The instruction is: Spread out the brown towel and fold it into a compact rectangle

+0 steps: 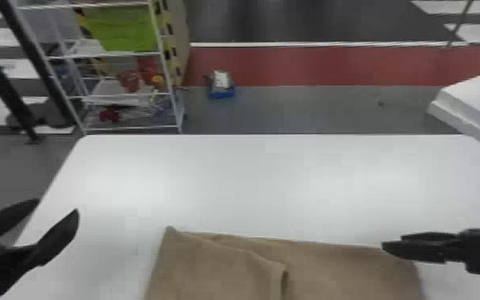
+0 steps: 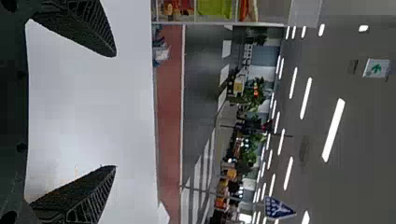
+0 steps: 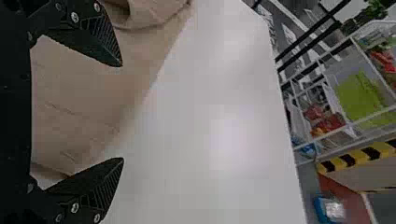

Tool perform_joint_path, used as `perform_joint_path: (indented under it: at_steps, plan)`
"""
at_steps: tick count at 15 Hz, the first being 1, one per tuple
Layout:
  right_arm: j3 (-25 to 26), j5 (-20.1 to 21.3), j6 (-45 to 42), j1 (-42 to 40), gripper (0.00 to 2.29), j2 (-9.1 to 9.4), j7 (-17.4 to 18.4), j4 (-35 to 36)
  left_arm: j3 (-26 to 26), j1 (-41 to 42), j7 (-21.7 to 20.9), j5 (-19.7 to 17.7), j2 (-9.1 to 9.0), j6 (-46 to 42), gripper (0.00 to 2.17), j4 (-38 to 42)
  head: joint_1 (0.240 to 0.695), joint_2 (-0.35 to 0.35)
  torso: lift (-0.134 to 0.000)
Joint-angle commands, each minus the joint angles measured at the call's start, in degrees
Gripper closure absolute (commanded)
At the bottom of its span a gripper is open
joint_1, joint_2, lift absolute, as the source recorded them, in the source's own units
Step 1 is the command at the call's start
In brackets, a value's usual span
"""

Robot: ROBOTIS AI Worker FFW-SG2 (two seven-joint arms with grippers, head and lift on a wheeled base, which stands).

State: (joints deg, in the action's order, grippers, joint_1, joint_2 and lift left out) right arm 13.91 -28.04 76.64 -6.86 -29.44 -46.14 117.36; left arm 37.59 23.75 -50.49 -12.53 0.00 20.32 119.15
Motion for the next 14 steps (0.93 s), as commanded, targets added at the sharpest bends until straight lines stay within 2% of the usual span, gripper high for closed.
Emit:
perform_joint_path:
  at_steps: [1,3,4,6,8,10,12,14]
  plan:
    - [0.15,-5.8,13.44,0.36,0.19,0.88,2.98,7.09,4.51,-4.41,-0.05,-0.83,-0.15,1.61,0.02,-4.1,0.695,0.155,-0.124]
    - [-1.52,-10.02,13.44,3.52,0.19,1.49,7.73,8.23,5.3,-5.56,0.04,-0.83,-0.15,1.79,0.02,-5.42,0.695,0.248,-0.124]
    - [-3.1,-10.63,13.44,5.72,0.21,2.28,9.31,8.06,6.0,-6.08,-0.05,-0.83,-0.15,1.96,0.02,-6.12,0.695,0.274,-0.124]
    - [-8.2,-9.23,13.44,9.5,0.22,3.87,13.0,6.65,6.44,-7.05,-0.05,-0.83,-0.15,1.96,0.02,-7.0,0.695,0.332,-0.124]
    - [-13.03,-9.67,13.44,11.69,0.26,4.48,14.5,6.3,7.49,-8.19,0.04,-0.92,-0.15,1.96,0.02,-7.97,0.695,0.35,-0.124]
    - [-16.02,-9.32,13.44,13.89,0.26,4.3,13.7,6.39,8.9,-9.78,0.04,-1.89,-0.15,1.96,0.02,-9.46,0.695,0.35,-0.124]
    - [-20.24,-7.65,13.44,16.7,0.26,3.07,13.09,5.24,9.52,-10.92,0.13,-2.15,-0.15,1.96,0.02,-10.6,0.695,0.35,-0.124]
    - [-21.73,-8.7,13.44,16.62,0.26,2.9,13.27,5.33,9.87,-11.01,0.31,-2.33,-0.15,2.31,0.02,-10.51,0.695,0.35,-0.124]
